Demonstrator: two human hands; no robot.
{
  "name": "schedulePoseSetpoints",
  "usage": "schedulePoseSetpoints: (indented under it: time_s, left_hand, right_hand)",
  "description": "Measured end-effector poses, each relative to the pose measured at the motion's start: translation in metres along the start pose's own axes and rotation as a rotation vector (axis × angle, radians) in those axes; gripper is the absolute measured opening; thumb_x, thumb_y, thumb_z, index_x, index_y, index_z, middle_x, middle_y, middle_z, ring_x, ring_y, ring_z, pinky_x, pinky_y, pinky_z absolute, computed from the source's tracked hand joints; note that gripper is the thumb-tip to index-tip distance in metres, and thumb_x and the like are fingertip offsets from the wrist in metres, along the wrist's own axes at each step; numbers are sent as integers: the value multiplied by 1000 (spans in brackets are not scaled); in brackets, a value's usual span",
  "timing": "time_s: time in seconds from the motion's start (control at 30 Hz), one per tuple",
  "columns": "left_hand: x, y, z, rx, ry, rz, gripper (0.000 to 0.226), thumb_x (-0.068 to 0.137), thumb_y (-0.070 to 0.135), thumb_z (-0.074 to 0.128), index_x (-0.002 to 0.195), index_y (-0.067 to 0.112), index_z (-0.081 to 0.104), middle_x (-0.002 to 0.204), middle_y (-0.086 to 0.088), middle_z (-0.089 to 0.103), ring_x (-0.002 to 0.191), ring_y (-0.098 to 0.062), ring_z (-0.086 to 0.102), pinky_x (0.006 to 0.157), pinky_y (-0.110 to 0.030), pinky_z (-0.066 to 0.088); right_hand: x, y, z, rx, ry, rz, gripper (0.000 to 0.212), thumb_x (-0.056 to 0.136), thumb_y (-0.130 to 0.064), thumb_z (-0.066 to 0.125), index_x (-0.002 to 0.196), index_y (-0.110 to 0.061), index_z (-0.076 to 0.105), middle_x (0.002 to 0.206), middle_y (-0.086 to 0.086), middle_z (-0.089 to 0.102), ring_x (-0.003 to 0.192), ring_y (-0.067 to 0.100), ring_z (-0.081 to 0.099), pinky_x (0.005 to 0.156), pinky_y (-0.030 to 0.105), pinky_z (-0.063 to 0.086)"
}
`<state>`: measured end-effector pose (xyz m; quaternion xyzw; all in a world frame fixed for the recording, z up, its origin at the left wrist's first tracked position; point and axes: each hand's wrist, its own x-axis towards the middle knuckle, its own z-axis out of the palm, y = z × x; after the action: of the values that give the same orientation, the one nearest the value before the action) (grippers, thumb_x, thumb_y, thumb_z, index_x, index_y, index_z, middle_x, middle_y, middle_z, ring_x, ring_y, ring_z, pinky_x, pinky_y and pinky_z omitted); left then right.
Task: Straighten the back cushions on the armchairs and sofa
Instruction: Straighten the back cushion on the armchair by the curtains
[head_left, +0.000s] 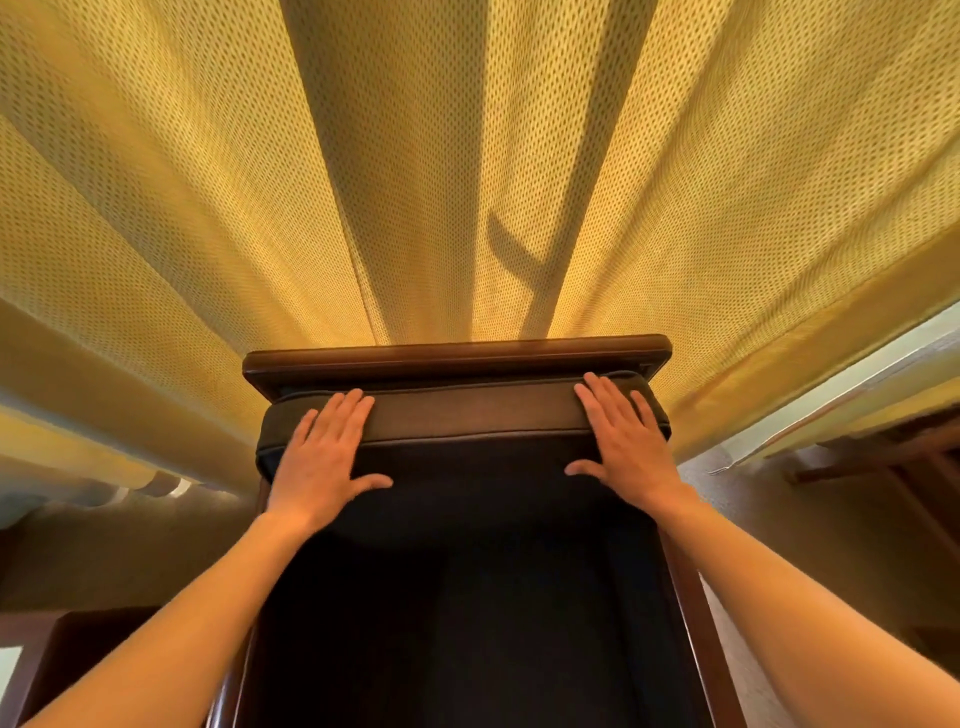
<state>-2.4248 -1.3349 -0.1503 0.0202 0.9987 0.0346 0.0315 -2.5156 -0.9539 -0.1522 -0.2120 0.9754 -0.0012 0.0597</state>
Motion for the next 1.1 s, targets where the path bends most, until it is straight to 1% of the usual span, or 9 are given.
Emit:
schedulePoseSetpoints:
  time_s: [0.1, 0.2, 0.37, 0.5, 0.67, 0.73, 0.83, 0.97, 1.1]
  left_hand:
    - [2, -15, -7, 41, -150, -92, 138, 49, 71, 80, 156, 22, 8, 163, -5, 15, 149, -25, 14, 117, -47, 22]
    - [23, -6, -24, 194, -295, -142, 150, 36, 67, 86, 154, 35, -2, 156, -1, 24, 140, -29, 21, 104, -51, 32]
    - [21, -3, -45, 261, -314, -70, 124, 42, 65, 81, 146, 37, 20, 133, 8, 45, 125, -25, 31, 96, -50, 35]
    - [8, -16, -58, 238, -228, -34, 111, 42, 64, 77, 140, 40, 29, 126, 11, 53, 114, -22, 38, 84, -44, 35]
    - [22, -6, -41, 147, -292, -140, 116, 51, 48, 79, 149, 42, 17, 149, 10, 35, 121, -25, 28, 91, -46, 35]
    - [28, -4, -41, 149, -318, -151, 119, 54, 47, 81, 151, 41, 11, 152, 9, 29, 125, -26, 25, 96, -48, 36]
    - [21, -3, -37, 131, -322, -160, 119, 62, 43, 78, 153, 39, 2, 159, 7, 17, 130, -28, 23, 103, -49, 35]
    - [1, 4, -31, 68, -253, -171, 107, 76, 33, 72, 155, 32, 0, 164, -1, 5, 144, -32, 13, 117, -52, 20]
    - [-21, 7, -41, 20, -266, -243, 97, 82, 43, 69, 155, 32, 7, 164, -4, 8, 149, -29, 7, 118, -57, 10]
  right_hand:
    - [2, 16, -11, -98, -157, 76, 136, 59, -68, 80, 157, -15, 3, 166, 3, 3, 150, 27, 14, 117, 46, 23]
    - [21, 12, -29, -152, -259, 145, 149, 42, -67, 86, 155, -21, 1, 157, 1, 22, 135, 34, 28, 103, 51, 37]
    - [19, 11, -51, -202, -243, 23, 104, 47, -64, 80, 132, -22, 38, 127, -3, 50, 117, 24, 42, 96, 48, 38]
    - [15, 22, -64, -230, -208, -26, 98, 47, -71, 76, 127, -24, 44, 122, -5, 56, 114, 22, 47, 93, 49, 39]
    - [18, 17, -47, -88, -272, 94, 111, 65, -53, 77, 153, -23, 17, 152, -2, 30, 131, 30, 29, 94, 52, 46]
    - [19, 18, -43, -55, -302, 121, 116, 69, -47, 76, 156, -22, 4, 159, 0, 15, 136, 34, 20, 92, 52, 50]
    - [12, 14, -40, -83, -345, 152, 118, 77, -44, 72, 155, -19, -12, 164, 5, -7, 143, 39, 10, 101, 52, 46]
    - [1, -9, -43, -96, -328, 233, 113, 82, -34, 71, 155, -10, -12, 164, 14, -14, 146, 43, 8, 111, 58, 32]
    - [-3, -44, -56, -73, -394, 294, 106, 82, -32, 72, 156, -6, 1, 164, 17, -11, 147, 47, 4, 114, 69, 14]
